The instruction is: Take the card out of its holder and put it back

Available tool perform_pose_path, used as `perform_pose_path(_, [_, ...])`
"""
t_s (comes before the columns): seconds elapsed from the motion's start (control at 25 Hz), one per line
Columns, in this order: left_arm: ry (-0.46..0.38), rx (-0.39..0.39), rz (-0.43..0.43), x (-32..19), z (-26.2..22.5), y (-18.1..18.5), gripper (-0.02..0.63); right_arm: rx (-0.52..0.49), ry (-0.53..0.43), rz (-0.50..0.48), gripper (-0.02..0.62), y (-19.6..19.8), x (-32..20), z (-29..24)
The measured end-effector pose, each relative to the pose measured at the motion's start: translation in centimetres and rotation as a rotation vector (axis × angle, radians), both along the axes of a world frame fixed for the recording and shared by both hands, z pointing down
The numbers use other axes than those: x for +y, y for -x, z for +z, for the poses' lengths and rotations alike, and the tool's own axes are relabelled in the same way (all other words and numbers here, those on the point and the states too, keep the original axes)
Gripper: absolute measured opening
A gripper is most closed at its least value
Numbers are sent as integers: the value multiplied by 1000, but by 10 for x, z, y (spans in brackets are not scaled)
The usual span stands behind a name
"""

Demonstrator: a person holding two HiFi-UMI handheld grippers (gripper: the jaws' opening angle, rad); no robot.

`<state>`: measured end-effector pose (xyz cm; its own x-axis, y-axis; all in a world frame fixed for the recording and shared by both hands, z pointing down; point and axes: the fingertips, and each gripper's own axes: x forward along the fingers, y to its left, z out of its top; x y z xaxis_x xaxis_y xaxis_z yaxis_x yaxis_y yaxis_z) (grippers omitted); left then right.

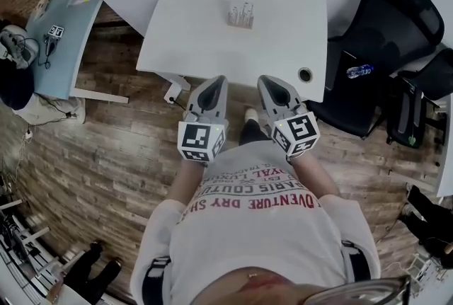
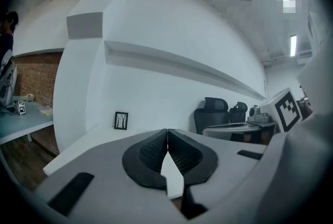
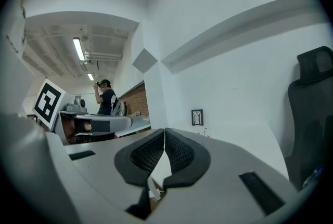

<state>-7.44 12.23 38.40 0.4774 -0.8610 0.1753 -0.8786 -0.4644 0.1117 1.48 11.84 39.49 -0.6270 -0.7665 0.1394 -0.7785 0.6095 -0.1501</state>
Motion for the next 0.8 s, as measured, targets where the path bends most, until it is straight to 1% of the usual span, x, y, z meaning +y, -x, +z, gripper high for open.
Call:
perform_pose_path(0.12, [-4,-11,-8,-41,-8,-14,25,-5,-8,-13,25,-15,-42,-7])
perform_pose_path(0.28, [-29,-37,-18,-94,-14,-31,25,-16,-6,-26,26,-33,-100,-7])
perform_pose_path(0.44, [-22,-46,-37,-138,-12,-42,25,-27,5,-43,25,-46,-145,-2])
perform_pose_path(0.6, [10,-49,-46,-166,-1,-45,25,-36,30,-50,26,-51,-175,11])
perform_pose_path(0.8, [51,-46,-40,-190,11,-41,25,-30,65,-50,26,-49,-195,24])
